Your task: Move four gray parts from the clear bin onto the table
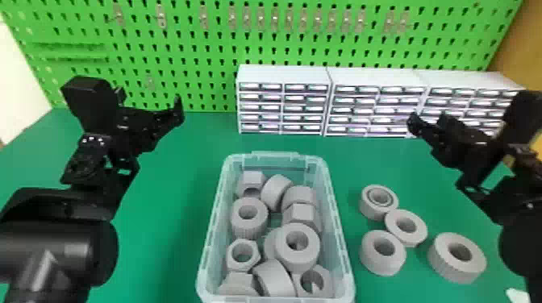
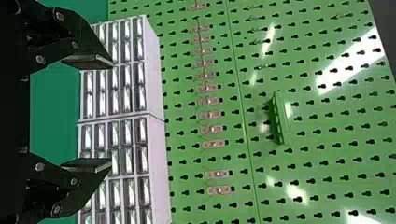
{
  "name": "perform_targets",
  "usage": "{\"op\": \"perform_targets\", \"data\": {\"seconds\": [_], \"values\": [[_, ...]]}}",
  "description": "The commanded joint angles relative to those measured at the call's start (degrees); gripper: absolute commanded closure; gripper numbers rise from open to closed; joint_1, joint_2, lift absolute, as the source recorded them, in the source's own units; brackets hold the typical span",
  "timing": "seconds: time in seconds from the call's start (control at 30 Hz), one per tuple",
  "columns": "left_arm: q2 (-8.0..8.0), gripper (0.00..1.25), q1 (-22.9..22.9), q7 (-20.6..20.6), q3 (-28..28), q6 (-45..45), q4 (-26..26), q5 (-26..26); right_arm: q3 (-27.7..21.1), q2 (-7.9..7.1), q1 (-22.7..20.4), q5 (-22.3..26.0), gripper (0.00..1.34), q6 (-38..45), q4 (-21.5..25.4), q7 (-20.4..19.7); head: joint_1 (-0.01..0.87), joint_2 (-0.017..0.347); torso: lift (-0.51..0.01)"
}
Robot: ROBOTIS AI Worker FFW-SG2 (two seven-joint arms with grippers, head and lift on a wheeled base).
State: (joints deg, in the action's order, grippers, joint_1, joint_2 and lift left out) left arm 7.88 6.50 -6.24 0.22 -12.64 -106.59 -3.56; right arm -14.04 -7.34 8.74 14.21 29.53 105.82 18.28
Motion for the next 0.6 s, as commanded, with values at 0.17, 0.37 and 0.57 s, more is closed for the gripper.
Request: {"op": "perform_targets", "data": {"seconds": [0.17,0.37,0.57], "values": [[-0.06,0.11,0.6,0.0,-0.5,0.1,0.4,-0.1,0.2,0.14,0.4,-0.1,0.51,0.0,0.0,0.0,0.678,0.034,-0.050],[-0.06,0.11,0.3,0.0,-0.4,0.0,0.5,-0.5,0.2,0.05,0.4,0.0,0.51,0.0,0.0,0.0,0.678,0.034,-0.050],[-0.06,0.11,0.4,0.0,0.0,0.1,0.5,-1.2,0.2,0.05,0.5,0.1,0.51,0.0,0.0,0.0,0.678,0.034,-0.050]]}}
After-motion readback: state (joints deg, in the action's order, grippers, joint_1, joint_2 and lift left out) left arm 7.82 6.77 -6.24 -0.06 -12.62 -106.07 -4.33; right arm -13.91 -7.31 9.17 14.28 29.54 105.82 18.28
